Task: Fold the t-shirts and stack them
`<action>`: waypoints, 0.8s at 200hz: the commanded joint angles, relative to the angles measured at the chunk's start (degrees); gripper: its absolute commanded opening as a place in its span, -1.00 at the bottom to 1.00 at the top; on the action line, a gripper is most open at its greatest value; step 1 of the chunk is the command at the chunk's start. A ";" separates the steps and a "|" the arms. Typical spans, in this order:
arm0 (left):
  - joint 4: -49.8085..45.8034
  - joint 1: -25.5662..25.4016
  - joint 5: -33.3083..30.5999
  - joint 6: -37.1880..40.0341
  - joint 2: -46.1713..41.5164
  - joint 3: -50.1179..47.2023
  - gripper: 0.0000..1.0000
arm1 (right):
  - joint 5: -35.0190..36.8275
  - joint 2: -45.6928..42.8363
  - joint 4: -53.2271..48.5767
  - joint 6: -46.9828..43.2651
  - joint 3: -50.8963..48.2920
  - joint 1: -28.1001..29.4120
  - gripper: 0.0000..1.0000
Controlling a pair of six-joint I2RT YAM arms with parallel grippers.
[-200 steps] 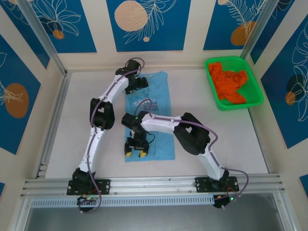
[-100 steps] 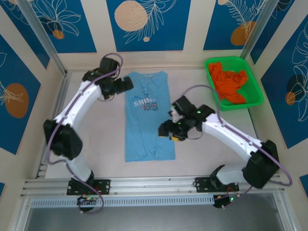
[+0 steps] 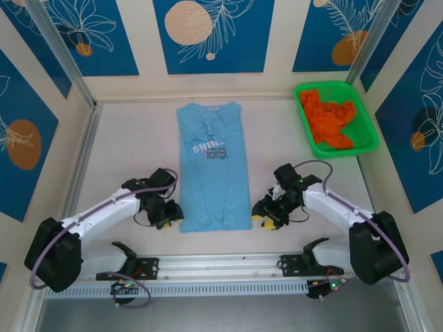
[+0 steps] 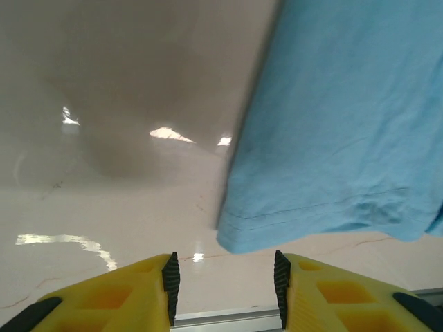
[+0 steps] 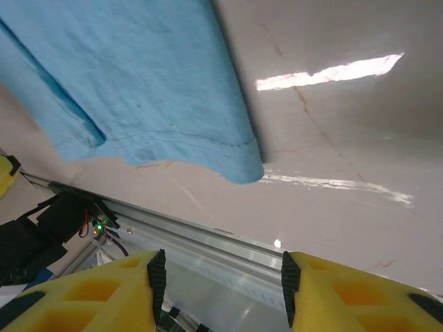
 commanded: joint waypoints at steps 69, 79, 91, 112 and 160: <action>15.15 -0.44 7.26 -3.68 5.40 -4.76 -0.22 | 0.41 13.08 6.47 -2.06 2.56 1.07 -0.08; 15.26 -0.49 6.98 -3.26 6.26 -4.76 -0.28 | 0.47 13.79 7.02 -1.84 2.55 1.46 -0.08; 15.35 -0.48 6.87 -2.61 7.26 -4.93 -0.30 | 0.48 14.27 7.74 -1.66 2.70 1.89 -0.09; 14.12 -0.52 6.43 -1.14 8.89 -4.66 -0.29 | 0.77 15.12 8.36 -2.02 3.53 2.91 -0.13; 11.51 -0.47 4.15 2.20 11.36 -2.78 -0.23 | -0.03 17.66 9.26 -2.50 4.43 4.36 -0.27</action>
